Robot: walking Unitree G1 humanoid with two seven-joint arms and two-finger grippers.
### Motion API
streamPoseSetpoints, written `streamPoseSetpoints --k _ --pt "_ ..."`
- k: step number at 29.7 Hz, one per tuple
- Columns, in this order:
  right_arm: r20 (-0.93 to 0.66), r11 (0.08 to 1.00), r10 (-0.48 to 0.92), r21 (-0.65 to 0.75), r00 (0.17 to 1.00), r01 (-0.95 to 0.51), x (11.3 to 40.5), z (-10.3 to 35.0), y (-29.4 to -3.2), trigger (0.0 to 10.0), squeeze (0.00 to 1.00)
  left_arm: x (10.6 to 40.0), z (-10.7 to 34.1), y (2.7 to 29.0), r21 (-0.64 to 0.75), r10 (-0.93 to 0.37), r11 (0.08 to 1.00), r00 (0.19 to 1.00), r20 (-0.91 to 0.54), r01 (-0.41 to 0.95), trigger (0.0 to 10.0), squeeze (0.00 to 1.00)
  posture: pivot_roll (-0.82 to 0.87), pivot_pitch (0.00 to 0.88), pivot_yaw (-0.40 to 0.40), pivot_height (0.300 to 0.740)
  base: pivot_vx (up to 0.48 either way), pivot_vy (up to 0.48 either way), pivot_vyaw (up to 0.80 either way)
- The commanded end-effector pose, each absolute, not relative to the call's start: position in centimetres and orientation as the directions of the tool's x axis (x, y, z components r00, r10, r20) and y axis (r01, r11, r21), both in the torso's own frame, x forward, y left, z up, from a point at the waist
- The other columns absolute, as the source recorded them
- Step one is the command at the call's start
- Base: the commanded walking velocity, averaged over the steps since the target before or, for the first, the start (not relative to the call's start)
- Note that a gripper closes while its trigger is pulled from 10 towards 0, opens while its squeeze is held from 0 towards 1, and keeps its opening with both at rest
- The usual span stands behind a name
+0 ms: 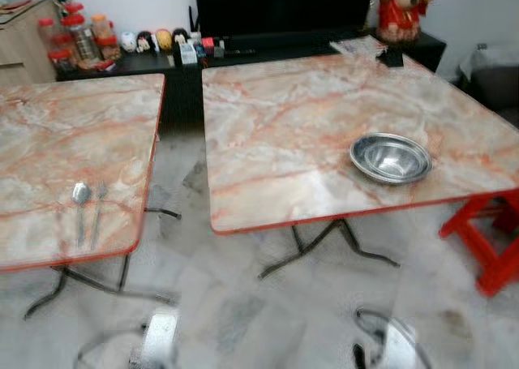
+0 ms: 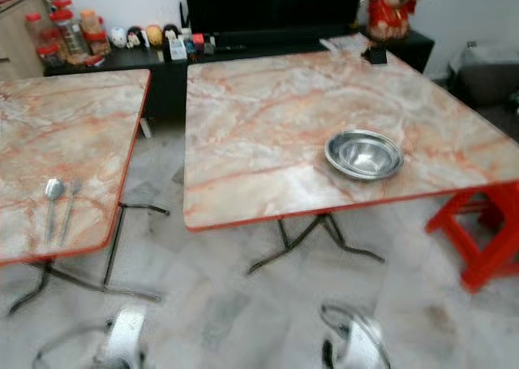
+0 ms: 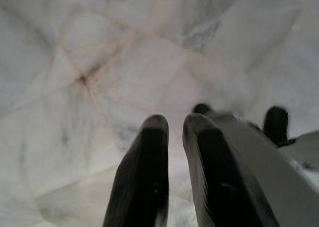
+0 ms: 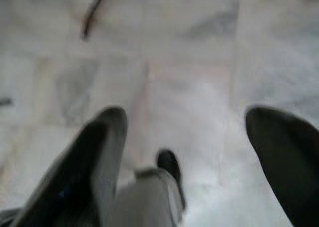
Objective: Setting the table
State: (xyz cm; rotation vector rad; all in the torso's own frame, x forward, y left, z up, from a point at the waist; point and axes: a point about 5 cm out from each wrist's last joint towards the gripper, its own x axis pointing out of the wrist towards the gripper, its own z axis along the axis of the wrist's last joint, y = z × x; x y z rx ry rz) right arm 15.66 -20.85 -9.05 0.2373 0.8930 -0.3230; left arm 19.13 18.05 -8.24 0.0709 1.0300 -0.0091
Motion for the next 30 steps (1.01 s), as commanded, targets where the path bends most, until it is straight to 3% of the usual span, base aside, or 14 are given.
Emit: streamPoseSetpoints --k 1,30 --pt "-0.785 0.927 -0.162 0.086 0.598 0.365 16.12 -8.95 -20.26 10.0 0.0 19.21 -8.1 18.92 0.082 0.052 0.996 0.518 -0.854 0.036 10.0 0.0 -0.04 0.0 0.006 0.74 0.0 0.48 0.0" --pt "-0.786 0.922 -0.158 0.099 0.597 0.375 16.12 -9.01 -19.86 10.0 0.0 19.7 -7.79 19.31 0.085 0.066 0.996 0.531 -0.845 0.011 10.0 0.0 -0.02 0.0 0.006 0.74 0.0 0.48 0.0"
